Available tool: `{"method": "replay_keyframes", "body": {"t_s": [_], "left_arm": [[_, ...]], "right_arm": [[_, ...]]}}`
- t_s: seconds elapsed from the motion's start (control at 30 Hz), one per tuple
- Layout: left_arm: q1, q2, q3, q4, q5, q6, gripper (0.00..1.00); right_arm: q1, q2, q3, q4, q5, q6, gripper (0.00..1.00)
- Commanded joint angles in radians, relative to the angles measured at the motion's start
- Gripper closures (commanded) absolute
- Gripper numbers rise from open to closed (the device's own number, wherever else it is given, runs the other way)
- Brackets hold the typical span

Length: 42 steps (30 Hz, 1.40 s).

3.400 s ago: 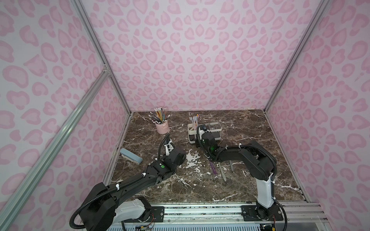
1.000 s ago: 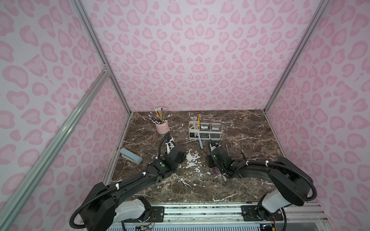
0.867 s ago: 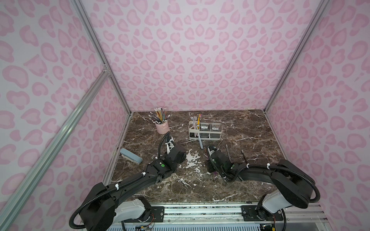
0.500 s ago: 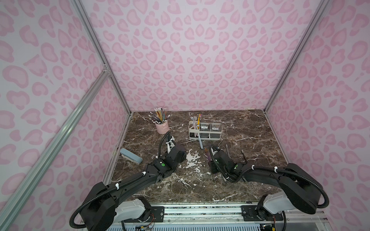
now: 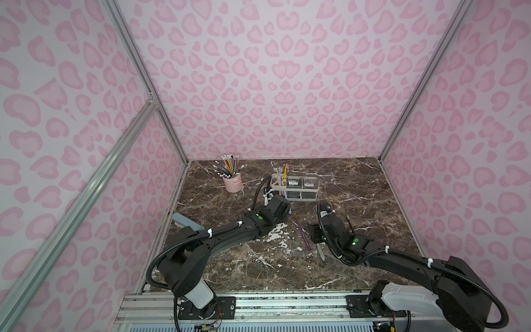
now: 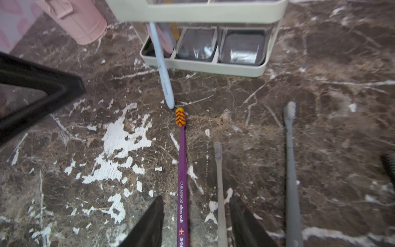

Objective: Place the toothbrush into the toothbrush holder
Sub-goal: Pick up the toothbrush from the center of the board.

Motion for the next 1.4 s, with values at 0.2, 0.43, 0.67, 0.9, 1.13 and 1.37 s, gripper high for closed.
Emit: {"method": "replay_keyframes", "body": {"t_s": [0.2,0.43,0.67,0.9,1.13,1.37], "left_arm": [[-0.054,0.220,0.191,-0.019,0.103,-0.046,0.50],[-0.058,0.332,0.303,-0.047,0.097,-0.065,0.56],[-0.059,0.392,0.338,-0.059,0.095,-0.093,0.62],[-0.057,0.365,0.307,-0.077,0.059,-0.129,0.56],[-0.057,0.402,0.331,-0.106,0.066,-0.147,0.55],[-0.056,0.443,0.383,-0.148,0.046,-0.141,0.61]], "right_arm": [[-0.084,-0.255,-0.132,0.082,0.028,0.021,0.35],[-0.112,-0.341,-0.159,0.066,-0.012,0.009,0.31],[-0.116,-0.366,-0.169,0.069,-0.039,0.002,0.29],[-0.117,-0.363,-0.172,0.077,-0.058,-0.003,0.27],[-0.118,-0.360,-0.176,0.083,-0.063,0.001,0.26],[-0.117,-0.367,-0.183,0.085,-0.074,0.005,0.26]]}}
